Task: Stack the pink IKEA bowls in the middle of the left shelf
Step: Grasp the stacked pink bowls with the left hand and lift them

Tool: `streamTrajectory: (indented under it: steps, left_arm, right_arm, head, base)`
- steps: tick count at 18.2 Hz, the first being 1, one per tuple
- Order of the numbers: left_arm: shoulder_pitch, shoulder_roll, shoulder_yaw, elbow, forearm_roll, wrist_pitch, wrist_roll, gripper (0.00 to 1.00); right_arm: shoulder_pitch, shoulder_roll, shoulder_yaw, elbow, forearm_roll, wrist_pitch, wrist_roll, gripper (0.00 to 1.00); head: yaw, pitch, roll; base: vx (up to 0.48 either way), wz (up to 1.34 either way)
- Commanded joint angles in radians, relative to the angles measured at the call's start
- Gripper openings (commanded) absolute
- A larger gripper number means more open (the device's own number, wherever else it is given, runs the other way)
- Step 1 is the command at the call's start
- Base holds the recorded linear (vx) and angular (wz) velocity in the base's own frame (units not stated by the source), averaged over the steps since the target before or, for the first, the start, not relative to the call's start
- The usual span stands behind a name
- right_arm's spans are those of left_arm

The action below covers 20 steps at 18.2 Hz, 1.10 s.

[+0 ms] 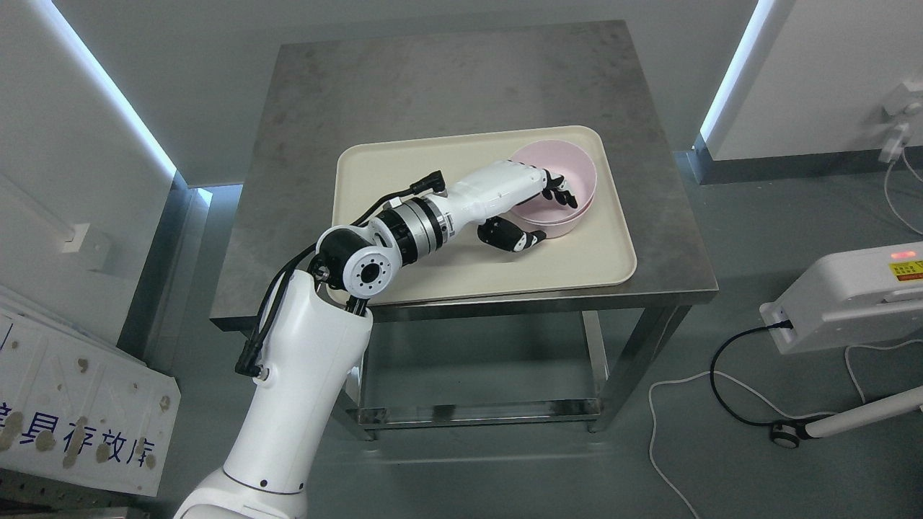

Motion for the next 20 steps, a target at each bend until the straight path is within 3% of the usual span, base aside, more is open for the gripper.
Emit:
streamTrajectory:
  steps: [1, 4, 13, 20]
  left_arm:
    - [0.001, 0.017, 0.010, 0.011, -0.001, -0.054, -0.001, 0.08]
    - [-0.003, 0.017, 0.053, 0.011, 0.013, -0.071, -0.001, 0.01]
    - [0.026, 0.017, 0.291, -0.077, 0.246, -0.272, -0.026, 0.01]
    - [0.026, 0.017, 0.381, -0.101, 0.402, -0.404, -0.129, 0.02]
  right_arm:
    - [0.000, -0.017, -0.005, -0.017, -0.002, 0.001, 0.000, 1.00]
    - [0.000, -0.017, -0.005, -0.017, -0.002, 0.001, 0.000, 1.00]
    - [0.000, -0.017, -0.005, -0.017, -0.002, 0.001, 0.000, 1.00]
    - [0.000, -0.017, -0.005, -0.017, -0.002, 0.001, 0.000, 1.00]
  head:
    - [0.0000, 0.000, 0.000]
    - [0.0000, 0.000, 0.000]
    - [0.0000, 0.000, 0.000]
    - [0.0000, 0.000, 0.000]
  base:
    - [0.000, 0.00]
    - [0.000, 0.00]
    - [0.000, 0.00]
    - [0.000, 0.00]
